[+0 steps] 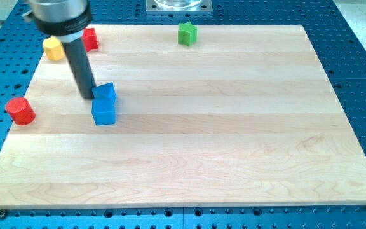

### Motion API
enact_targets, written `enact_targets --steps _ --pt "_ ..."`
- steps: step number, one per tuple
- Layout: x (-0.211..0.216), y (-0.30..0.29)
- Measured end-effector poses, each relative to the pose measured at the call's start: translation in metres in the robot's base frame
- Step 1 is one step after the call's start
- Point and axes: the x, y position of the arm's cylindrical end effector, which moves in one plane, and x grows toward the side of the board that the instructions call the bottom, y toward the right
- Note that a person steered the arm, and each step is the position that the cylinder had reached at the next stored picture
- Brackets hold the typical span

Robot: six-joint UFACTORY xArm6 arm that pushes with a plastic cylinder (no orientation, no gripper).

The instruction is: Place the blue blocks to the top center

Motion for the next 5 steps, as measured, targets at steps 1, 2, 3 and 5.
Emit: enact_targets --steps 1,2,3,5 --pt "0.064 0.020" --pt "0.084 0.054" --pt "0.035 0.045" --pt "0.025 0.022"
